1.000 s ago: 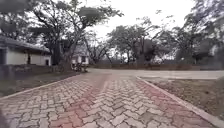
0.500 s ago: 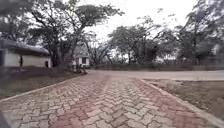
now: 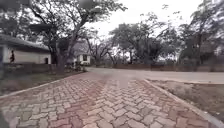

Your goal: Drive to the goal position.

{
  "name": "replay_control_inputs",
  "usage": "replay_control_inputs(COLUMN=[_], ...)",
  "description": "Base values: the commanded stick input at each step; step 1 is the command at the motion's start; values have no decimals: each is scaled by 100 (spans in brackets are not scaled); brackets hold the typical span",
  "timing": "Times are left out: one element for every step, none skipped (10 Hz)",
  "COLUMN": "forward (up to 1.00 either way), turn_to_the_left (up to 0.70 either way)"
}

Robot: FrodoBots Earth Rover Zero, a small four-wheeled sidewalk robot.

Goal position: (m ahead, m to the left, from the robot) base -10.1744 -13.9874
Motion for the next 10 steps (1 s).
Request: replay_control_inputs(forward=[70, 70, 70, 70, 70, 70, 70, 70, 70, 70], turn_to_the_left=[0, 0, 0, 0, 0, 0, 0, 0, -3, -1])
